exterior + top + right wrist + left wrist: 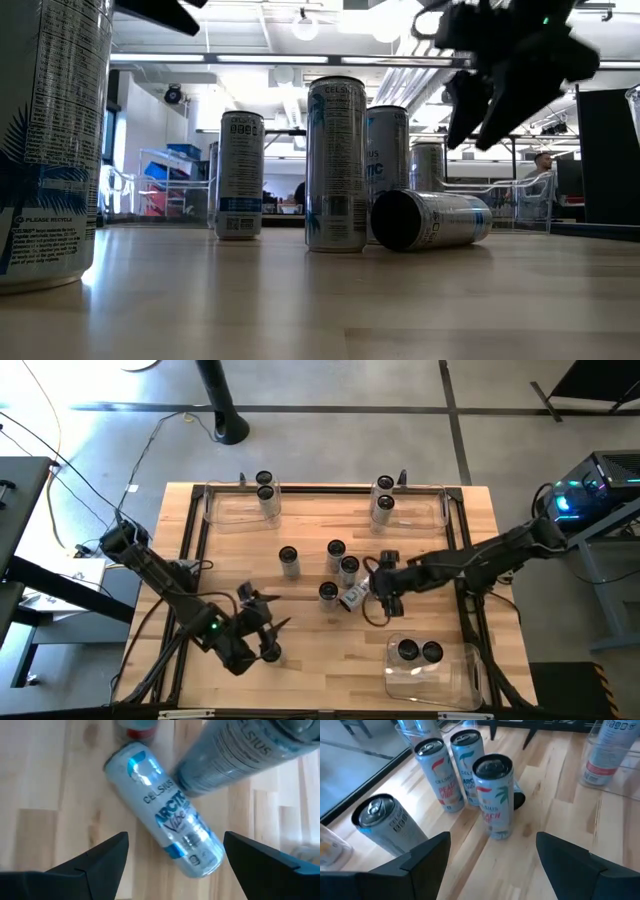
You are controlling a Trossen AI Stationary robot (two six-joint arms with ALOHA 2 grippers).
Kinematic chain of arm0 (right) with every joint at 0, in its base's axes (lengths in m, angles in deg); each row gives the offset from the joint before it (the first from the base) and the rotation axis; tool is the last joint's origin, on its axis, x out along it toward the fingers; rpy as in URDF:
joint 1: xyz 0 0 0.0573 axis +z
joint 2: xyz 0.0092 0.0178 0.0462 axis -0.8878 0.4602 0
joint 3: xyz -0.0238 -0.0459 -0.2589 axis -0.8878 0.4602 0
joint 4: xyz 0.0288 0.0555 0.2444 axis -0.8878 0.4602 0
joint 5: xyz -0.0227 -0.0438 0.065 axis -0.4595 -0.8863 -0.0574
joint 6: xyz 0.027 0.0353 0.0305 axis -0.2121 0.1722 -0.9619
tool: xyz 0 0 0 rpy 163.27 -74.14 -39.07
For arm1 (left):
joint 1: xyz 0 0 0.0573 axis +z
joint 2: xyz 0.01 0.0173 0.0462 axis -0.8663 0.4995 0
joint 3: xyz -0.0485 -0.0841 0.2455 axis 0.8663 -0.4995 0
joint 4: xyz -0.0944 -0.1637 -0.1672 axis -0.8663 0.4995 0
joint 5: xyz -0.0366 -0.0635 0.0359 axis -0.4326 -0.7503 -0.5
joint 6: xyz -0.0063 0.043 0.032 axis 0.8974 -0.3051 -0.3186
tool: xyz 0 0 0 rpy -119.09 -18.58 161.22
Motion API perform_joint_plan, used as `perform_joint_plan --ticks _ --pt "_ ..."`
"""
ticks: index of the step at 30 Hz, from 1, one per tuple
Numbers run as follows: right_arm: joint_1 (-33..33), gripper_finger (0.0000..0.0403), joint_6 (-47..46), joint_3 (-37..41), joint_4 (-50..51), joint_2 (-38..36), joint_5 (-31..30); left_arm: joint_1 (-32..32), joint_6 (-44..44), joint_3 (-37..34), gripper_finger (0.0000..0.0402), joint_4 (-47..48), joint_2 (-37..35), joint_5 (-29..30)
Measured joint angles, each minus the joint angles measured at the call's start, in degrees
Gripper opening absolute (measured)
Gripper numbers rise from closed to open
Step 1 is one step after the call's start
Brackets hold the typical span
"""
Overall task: Sort soda cans
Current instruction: Move the white-blue soda can to the middle left on the table
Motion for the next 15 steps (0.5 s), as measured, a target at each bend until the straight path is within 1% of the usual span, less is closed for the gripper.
perform_joint_plan --ticks 4,9,15 --pt "-3.67 0.0323 5.94 3.49 -4.90 0.00 5.45 -0.39 0.34 -0.23 0.0289 -0.04 -0.06 0.21" --pt "-6.02 0.0323 7.65 6.63 -8.51 0.00 5.92 -1.58 0.30 -0.29 0.0289 0.88 -3.05 2.91" --pt "-6.33 0.0323 12.63 11.45 -15.05 0.00 6.33 -3.33 -1.49 -0.29 0.0289 0.82 -9.64 9.58"
